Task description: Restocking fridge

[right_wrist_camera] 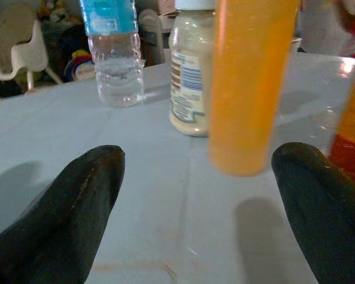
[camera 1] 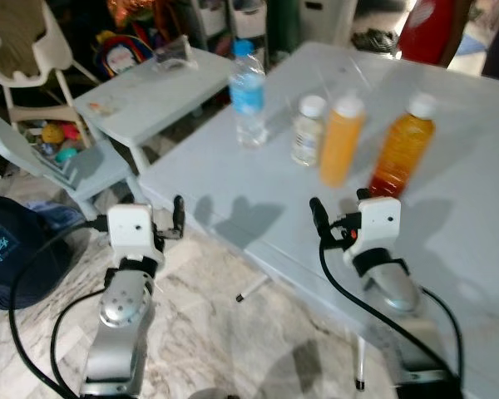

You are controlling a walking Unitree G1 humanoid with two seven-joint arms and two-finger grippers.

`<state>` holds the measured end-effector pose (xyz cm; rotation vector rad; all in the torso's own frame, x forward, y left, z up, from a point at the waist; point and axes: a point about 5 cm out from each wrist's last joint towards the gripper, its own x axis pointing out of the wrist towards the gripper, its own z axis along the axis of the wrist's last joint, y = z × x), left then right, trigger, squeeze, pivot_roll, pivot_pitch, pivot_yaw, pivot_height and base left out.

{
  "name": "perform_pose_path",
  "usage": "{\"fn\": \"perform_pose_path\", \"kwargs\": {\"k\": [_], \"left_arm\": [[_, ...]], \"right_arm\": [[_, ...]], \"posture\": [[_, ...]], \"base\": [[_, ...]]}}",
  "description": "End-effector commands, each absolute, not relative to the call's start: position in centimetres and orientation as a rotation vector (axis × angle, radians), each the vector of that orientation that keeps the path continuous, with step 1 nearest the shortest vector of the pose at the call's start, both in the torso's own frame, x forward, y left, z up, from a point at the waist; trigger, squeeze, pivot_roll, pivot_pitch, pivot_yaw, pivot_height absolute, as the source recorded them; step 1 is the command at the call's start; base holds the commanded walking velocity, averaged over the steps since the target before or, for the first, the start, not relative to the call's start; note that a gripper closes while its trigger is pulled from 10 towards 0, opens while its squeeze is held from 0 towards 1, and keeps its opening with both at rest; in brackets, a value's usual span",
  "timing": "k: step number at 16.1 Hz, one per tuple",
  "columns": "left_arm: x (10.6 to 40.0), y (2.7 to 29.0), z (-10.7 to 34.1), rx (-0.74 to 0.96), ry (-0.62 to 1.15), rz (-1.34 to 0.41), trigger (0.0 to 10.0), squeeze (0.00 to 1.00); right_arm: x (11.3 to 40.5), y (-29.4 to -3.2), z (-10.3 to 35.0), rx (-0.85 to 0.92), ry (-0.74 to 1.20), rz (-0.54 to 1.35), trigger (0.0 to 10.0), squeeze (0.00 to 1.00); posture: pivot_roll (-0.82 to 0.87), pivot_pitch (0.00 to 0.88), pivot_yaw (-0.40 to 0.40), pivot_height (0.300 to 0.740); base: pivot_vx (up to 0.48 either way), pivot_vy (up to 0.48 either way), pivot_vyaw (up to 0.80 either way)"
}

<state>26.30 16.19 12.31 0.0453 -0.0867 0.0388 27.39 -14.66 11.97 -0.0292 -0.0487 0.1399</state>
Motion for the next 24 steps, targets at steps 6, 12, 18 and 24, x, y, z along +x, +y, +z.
{"fn": "perform_pose_path", "kwargs": {"k": [6, 12, 18, 24], "left_arm": [[26.2, 16.3, 12.4, 0.067, -0.094, 0.023, 10.0, 0.00], [25.8, 15.7, 12.2, 0.062, -0.085, 0.025, 10.0, 0.00], [25.9, 15.5, 12.3, 0.064, -0.087, 0.017, 10.0, 0.00], [25.8, 15.5, 12.3, 0.068, -0.083, 0.007, 10.0, 0.00]], "right_arm": [[26.5, -14.0, 10.9, -0.033, -0.023, 0.159, 10.0, 0.00], [27.5, -12.9, 12.3, -0.060, -0.095, 0.185, 10.0, 0.00], [30.0, -13.4, 18.0, -0.056, -0.287, 0.108, 10.0, 0.00], [32.1, -16.0, 20.4, -0.098, -0.336, 0.026, 10.0, 0.00]], "posture": [[-0.05, 0.058, 0.104, 0.740], [-0.03, 0.070, 0.095, 0.740], [-0.03, 0.071, 0.107, 0.740], [-0.02, 0.070, 0.108, 0.740]], "base": [[0.129, 0.137, -0.34], [0.000, 0.000, 0.00], [0.000, 0.000, -0.16], [0.000, 0.000, 0.00]]}}
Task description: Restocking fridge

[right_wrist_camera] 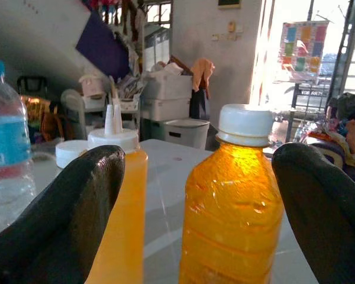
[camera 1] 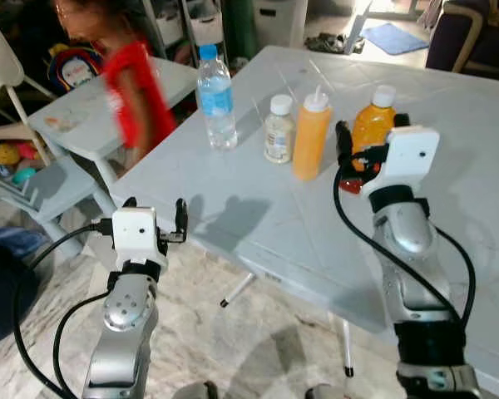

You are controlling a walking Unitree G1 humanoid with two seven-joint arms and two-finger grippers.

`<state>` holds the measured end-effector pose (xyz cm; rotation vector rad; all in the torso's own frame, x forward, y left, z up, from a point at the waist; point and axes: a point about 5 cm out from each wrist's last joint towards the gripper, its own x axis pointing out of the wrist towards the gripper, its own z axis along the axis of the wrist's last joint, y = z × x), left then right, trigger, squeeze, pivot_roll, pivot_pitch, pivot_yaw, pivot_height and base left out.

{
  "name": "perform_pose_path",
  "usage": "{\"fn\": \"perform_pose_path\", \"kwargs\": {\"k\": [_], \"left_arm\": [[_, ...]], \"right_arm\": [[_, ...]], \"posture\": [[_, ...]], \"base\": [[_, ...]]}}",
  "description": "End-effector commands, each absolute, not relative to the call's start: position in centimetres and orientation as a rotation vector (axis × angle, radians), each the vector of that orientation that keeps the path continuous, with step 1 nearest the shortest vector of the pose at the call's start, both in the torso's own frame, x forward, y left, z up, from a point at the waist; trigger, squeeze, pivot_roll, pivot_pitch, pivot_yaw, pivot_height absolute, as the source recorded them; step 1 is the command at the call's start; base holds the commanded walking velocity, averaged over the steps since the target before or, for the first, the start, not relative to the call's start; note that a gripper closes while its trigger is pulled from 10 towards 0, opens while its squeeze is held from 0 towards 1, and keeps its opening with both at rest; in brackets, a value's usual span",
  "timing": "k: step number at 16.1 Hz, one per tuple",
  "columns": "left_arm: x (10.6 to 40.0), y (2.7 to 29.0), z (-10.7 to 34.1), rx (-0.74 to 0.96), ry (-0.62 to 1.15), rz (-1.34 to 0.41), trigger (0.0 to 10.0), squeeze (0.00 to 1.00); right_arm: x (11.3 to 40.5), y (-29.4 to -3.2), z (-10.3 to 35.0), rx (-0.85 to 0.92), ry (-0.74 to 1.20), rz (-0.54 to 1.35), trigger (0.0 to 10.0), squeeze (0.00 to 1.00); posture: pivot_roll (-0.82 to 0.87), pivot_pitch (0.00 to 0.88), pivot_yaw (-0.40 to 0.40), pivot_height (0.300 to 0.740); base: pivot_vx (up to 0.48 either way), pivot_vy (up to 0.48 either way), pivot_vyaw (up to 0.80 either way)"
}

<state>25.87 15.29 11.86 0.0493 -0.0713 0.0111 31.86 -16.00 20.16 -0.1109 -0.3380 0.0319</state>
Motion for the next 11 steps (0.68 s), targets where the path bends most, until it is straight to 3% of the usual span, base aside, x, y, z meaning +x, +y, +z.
{"fn": "perform_pose_path", "kwargs": {"k": [1, 11], "left_arm": [[25.8, 15.5, 12.3, 0.070, -0.083, 0.006, 10.0, 0.00], [25.7, 15.6, 12.2, 0.084, -0.072, -0.011, 10.0, 0.00]], "right_arm": [[32.4, -16.4, 20.6, -0.105, -0.337, 0.019, 10.0, 0.00], [34.7, -18.9, 23.1, -0.187, -0.395, -0.018, 10.0, 0.00]], "posture": [[-0.01, 0.072, 0.110, 0.740], [0.00, 0.067, 0.121, 0.740]], "base": [[0.000, 0.000, 0.00], [0.000, 0.000, 0.00]]}}
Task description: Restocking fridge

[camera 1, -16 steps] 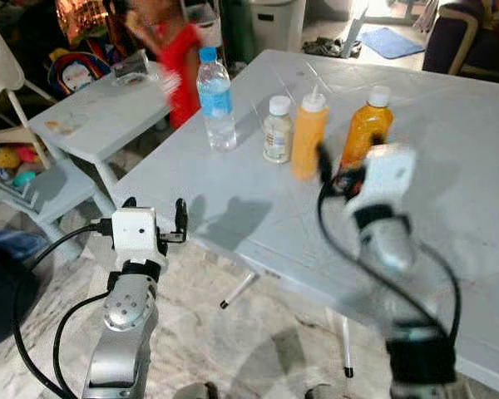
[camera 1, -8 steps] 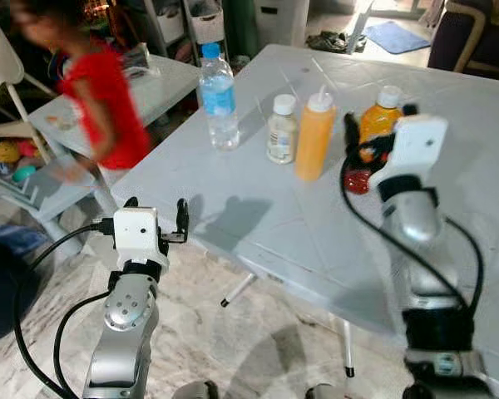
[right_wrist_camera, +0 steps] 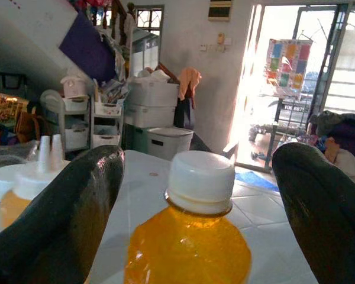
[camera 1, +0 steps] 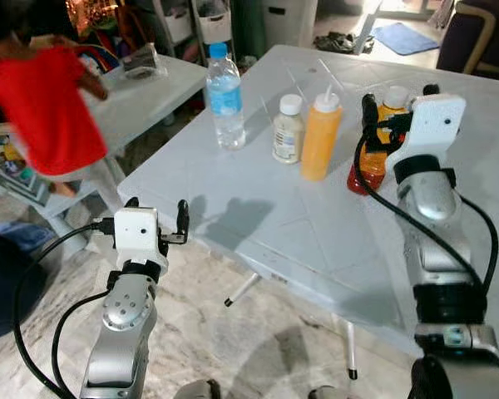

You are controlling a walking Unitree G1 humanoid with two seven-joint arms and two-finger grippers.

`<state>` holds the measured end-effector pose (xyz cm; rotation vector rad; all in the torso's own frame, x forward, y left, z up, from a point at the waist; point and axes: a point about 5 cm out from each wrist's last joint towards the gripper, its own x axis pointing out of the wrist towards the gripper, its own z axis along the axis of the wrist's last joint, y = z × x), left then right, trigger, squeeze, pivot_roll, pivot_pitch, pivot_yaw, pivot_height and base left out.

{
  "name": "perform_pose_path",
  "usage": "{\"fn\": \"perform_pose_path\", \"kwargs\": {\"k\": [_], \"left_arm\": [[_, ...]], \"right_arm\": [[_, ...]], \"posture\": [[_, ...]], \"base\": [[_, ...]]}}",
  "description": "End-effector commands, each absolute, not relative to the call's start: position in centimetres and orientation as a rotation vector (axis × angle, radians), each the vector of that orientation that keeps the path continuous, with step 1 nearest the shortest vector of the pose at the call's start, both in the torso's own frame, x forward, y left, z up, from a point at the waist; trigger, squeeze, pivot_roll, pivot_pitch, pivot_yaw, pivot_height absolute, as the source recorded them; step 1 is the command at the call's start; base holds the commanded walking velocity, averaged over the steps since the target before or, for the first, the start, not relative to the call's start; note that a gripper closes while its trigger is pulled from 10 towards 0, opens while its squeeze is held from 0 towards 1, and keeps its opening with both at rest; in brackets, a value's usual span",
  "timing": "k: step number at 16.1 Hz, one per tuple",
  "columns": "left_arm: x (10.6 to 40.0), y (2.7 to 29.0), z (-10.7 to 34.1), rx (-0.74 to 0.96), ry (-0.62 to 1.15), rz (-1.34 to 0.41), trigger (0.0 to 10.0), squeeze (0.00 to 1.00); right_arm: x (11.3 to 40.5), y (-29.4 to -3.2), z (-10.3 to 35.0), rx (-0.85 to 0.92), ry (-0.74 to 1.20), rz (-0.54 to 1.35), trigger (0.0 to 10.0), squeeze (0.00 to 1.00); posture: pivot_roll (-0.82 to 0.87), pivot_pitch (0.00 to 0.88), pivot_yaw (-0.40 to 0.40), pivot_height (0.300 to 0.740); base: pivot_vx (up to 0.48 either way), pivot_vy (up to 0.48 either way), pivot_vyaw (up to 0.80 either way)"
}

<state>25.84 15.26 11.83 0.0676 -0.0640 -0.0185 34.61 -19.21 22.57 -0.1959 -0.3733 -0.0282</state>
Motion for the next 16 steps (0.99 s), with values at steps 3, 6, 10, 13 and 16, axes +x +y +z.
{"fn": "perform_pose_path", "kwargs": {"k": [3, 6, 10, 13, 16], "left_arm": [[25.5, 15.6, 12.0, 0.082, -0.067, -0.024, 10.0, 0.00], [25.5, 15.3, 12.1, 0.082, -0.068, -0.025, 10.0, 0.00], [25.4, 15.4, 12.0, 0.086, -0.062, -0.026, 10.0, 0.00], [25.5, 15.4, 12.0, 0.086, -0.063, -0.025, 10.0, 0.00], [25.5, 15.4, 12.0, 0.086, -0.061, -0.027, 10.0, 0.00]], "right_arm": [[36.0, -19.7, 23.5, -0.212, -0.377, -0.004, 4.5, 0.00], [37.1, -20.1, 23.5, -0.214, -0.331, 0.011, 0.0, 0.00], [37.8, -20.0, 23.4, -0.199, -0.299, 0.042, 0.1, 0.00], [37.9, -20.0, 23.5, -0.203, -0.300, 0.045, 0.0, 0.00], [37.9, -20.0, 23.3, -0.202, -0.296, 0.047, 0.2, 0.00]], "posture": [[0.00, 0.067, 0.118, 0.740], [0.01, 0.068, 0.114, 0.740], [0.01, 0.071, 0.115, 0.740], [0.01, 0.068, 0.114, 0.740], [0.01, 0.067, 0.114, 0.740]], "base": [[0.000, 0.000, 0.00], [0.000, 0.000, 0.00], [0.000, 0.000, 0.00], [0.000, 0.000, 0.00], [0.000, 0.000, 0.00]]}}
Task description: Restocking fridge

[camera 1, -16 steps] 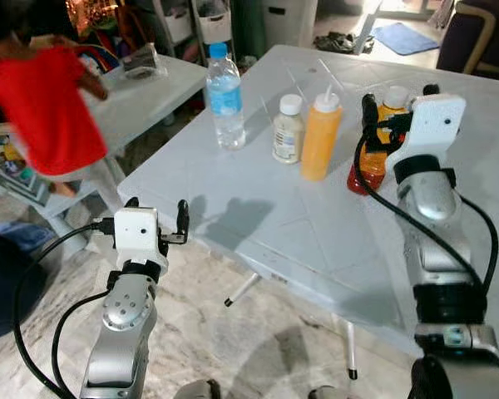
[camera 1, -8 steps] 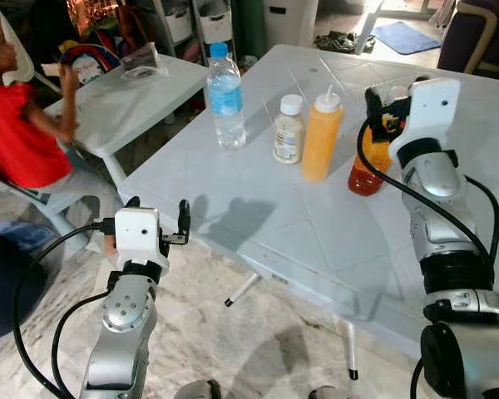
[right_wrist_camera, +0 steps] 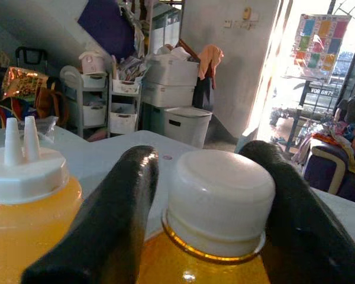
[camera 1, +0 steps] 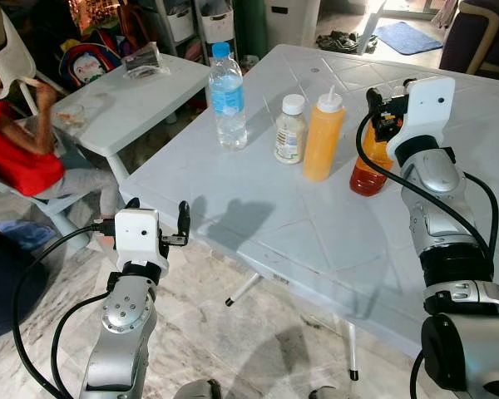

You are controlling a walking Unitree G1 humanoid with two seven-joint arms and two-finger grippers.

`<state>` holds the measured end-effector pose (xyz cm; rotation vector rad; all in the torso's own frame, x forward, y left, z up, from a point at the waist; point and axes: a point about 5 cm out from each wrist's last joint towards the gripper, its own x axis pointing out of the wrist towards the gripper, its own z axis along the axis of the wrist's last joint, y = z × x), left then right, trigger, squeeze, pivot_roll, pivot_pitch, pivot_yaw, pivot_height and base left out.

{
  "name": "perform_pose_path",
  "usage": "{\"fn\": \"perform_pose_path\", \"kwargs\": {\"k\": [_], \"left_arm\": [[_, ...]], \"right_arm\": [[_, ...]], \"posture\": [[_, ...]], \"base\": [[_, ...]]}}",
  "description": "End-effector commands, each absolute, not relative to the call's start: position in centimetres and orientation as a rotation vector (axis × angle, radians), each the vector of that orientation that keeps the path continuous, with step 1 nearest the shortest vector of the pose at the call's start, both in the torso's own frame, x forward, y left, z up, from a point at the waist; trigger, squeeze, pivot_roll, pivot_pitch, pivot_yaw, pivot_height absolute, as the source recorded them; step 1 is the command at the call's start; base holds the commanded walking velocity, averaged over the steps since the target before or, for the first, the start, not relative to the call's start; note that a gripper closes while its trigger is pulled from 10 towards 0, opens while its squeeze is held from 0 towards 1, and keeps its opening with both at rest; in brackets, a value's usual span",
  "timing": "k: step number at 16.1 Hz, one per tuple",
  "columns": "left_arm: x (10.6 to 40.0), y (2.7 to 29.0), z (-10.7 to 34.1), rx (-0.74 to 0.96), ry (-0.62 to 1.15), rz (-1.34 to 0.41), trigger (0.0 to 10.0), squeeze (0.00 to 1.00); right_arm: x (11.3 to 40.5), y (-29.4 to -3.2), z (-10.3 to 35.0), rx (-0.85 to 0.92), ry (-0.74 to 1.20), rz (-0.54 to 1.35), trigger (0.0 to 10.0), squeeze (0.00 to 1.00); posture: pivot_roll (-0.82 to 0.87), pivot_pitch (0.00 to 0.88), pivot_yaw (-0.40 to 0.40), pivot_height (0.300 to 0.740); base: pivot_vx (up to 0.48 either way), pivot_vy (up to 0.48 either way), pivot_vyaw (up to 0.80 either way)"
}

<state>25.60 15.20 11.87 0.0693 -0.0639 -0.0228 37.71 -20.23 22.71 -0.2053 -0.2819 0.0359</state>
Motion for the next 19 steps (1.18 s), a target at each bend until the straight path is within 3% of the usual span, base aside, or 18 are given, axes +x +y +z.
{"fn": "perform_pose_path", "kwargs": {"k": [1, 12, 14, 15, 19], "left_arm": [[25.5, 15.4, 12.0, 0.086, -0.061, -0.026, 10.0, 0.00], [25.7, 15.3, 11.3, 0.083, -0.012, 0.004, 10.0, 0.00], [25.7, 15.3, 11.2, 0.076, -0.011, 0.008, 10.0, 0.00], [25.8, 15.3, 11.2, 0.077, -0.009, 0.010, 10.0, 0.00], [26.2, 15.4, 11.3, 0.073, -0.001, 0.020, 10.0, 0.00]], "right_arm": [[37.9, -19.9, 23.3, -0.200, -0.298, 0.047, 0.2, 0.00], [36.1, -18.3, 21.4, -0.116, -0.261, -0.020, 0.0, 0.00], [35.1, -17.1, 20.9, -0.098, -0.260, -0.005, 8.0, 0.00], [34.5, -16.1, 20.5, -0.108, -0.267, 0.030, 10.0, 0.00], [33.1, -14.2, 18.7, -0.072, -0.191, 0.080, 10.0, 0.00]], "posture": [[0.01, 0.067, 0.114, 0.740], [0.00, 0.066, 0.109, 0.740], [0.00, 0.067, 0.107, 0.740], [-0.01, 0.069, 0.100, 0.740], [0.00, 0.071, 0.081, 0.740]], "base": [[0.000, 0.000, 0.00], [0.000, 0.000, 0.00], [0.000, 0.000, 0.00], [-0.244, 0.000, 0.00], [-0.293, 0.000, 0.00]]}}
